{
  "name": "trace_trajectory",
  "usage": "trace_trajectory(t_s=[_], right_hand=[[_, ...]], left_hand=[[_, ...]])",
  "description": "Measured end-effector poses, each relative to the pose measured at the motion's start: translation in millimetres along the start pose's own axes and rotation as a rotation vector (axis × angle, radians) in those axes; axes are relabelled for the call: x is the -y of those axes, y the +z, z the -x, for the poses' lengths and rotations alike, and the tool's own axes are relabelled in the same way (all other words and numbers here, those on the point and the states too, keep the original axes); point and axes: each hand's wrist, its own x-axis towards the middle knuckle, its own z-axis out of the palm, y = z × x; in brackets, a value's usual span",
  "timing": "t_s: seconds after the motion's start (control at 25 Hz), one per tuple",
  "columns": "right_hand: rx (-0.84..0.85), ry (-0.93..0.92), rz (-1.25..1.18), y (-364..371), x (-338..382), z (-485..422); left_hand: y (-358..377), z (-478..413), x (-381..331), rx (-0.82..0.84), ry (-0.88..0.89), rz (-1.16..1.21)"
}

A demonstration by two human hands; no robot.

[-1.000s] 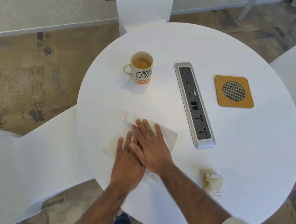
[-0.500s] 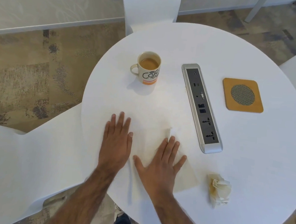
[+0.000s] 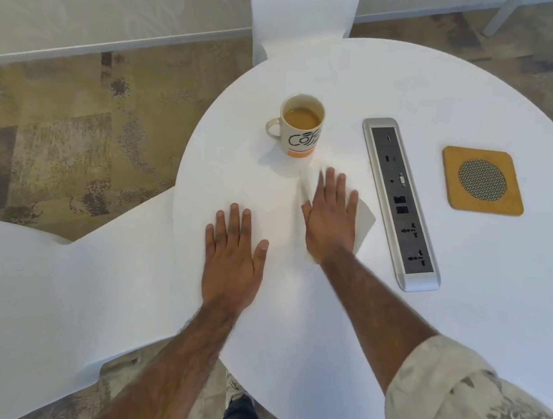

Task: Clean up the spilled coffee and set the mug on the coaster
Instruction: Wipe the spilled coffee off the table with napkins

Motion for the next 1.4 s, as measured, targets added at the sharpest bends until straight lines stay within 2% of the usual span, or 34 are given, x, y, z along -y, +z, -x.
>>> trace_trajectory(t_s=[0.2, 0.28, 0.48, 0.72, 0.84, 1.08, 1.2, 1.28, 1.32, 1.4], right_hand=[[0.041, -0.432, 0.094, 6.2, 14.5, 7.8], [0.056, -0.528, 0.09, 11.9, 17.9, 29.7], [0.087, -0.515, 0.041, 21.0, 15.9, 104.1], [0.179, -0.633, 0.017, 14.2, -3.6, 154.8], [0.164, -0.536, -0.119, -16.5, -21.1, 165.7], [-0.068, -0.136, -0.072, -105.8, -123.6, 222.8], [-0.025, 0.003, -0.048, -93.4, -162.0, 232.4], [0.035, 0.0, -0.053, -67.5, -166.6, 232.0], [0.07, -0.019, -0.06, -51.5, -166.5, 231.5], [0.114, -0.047, -0.113, -25.8, -169.0, 229.8]], left_hand=[[1.1, -0.1, 2.9, -0.024, 0.013, 0.049], [2.4, 0.5, 5.0, -0.031, 0.019, 0.081], [4.4, 1.1, 7.2, -0.044, 0.032, 0.089], [-0.3, 1.8, 3.5, -0.018, 0.011, 0.044], [-1.0, 1.6, 3.9, -0.022, 0.023, 0.056], [-1.8, 3.2, 3.3, -0.005, 0.033, 0.099], [-1.8, 2.9, 1.3, -0.031, 0.019, 0.13], [-6.7, 7.1, -12.2, -0.068, 0.015, 0.235], [-12.6, 10.9, -27.6, -0.111, 0.094, 0.295], [-25.2, 24.3, -79.2, -0.177, 0.402, 0.395]])
